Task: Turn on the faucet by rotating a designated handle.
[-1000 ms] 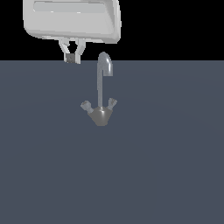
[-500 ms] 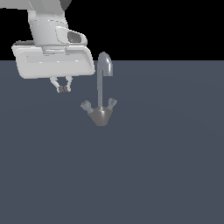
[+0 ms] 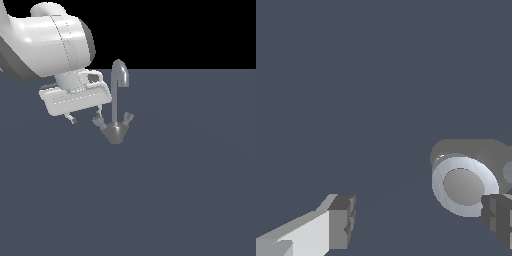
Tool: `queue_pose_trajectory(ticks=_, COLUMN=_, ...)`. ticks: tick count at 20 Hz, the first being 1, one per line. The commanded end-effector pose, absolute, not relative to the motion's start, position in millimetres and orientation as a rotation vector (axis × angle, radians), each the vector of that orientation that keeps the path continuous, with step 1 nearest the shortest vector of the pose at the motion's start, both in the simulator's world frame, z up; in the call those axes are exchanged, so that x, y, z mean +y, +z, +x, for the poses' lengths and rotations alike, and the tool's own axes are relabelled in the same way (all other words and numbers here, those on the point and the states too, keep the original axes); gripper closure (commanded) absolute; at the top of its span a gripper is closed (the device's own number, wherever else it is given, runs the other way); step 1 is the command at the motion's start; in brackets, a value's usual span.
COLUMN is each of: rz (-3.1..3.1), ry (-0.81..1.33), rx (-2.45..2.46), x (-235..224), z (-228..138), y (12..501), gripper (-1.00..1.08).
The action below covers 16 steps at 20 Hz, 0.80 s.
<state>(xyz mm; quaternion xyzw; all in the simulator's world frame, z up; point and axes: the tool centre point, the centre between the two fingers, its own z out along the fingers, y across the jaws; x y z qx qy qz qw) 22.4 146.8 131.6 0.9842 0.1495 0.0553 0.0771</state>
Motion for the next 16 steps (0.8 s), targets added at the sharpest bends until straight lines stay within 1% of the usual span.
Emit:
queue_pose_trajectory(ticks=1, rz=2.909, ry=0.295, rx=0.385, x=123, z=70, y=122, gripper=-0.1)
queue_pose_trajectory(ticks=2, rz=2.92, ry=0.285, rx=0.389, x=108, z=67, y=114, gripper=-0.8)
queue_pose_trajectory(ticks=3, rz=2.932, ry=0.276, rx=0.533, x=154, z=58, y=115, gripper=-0.22)
queue_pose_trajectory(ticks=4, rz=2.934, ry=0.274, rx=0.577, x=171, z=53, y=112, gripper=-0.22)
queue_pose_trajectory(ticks=5, rz=2.989, ry=0.298, rx=0.585, x=219, z=41, y=112, gripper=-0.72)
queue_pose_trajectory(ticks=6, rz=2.961, ry=0.205, rx=0.485, x=146, z=-11, y=172, gripper=-0.8)
queue_pose_trajectory(ticks=7, rz=2.927, ry=0.115, rx=0.387, x=105, z=2, y=134, gripper=-0.8)
queue_pose_trajectory(ticks=8, rz=2.929, ry=0.242, rx=0.461, x=140, z=61, y=100, gripper=-0.74)
queue_pose_trajectory(ticks=9, rz=2.929, ry=0.283, rx=0.485, x=148, z=54, y=114, gripper=-0.74)
queue_pose_trajectory(ticks=10, rz=2.945, ry=0.312, rx=0.54, x=166, z=56, y=115, gripper=-0.61)
queue_pose_trajectory(ticks=11, rz=2.906, ry=0.283, rx=0.579, x=155, z=53, y=109, gripper=-0.75)
queue_pose_trajectory(ticks=12, rz=2.899, ry=0.254, rx=0.695, x=170, z=38, y=97, gripper=-0.74)
queue_pose_trajectory(ticks=13, rz=2.882, ry=0.203, rx=0.72, x=147, z=35, y=90, gripper=-0.72)
queue_pose_trajectory(ticks=15, rz=2.81, ry=0.182, rx=0.881, x=152, z=8, y=68, gripper=-0.74)
queue_pose_trajectory(ticks=16, rz=2.813, ry=0.196, rx=0.865, x=128, z=22, y=75, gripper=0.85)
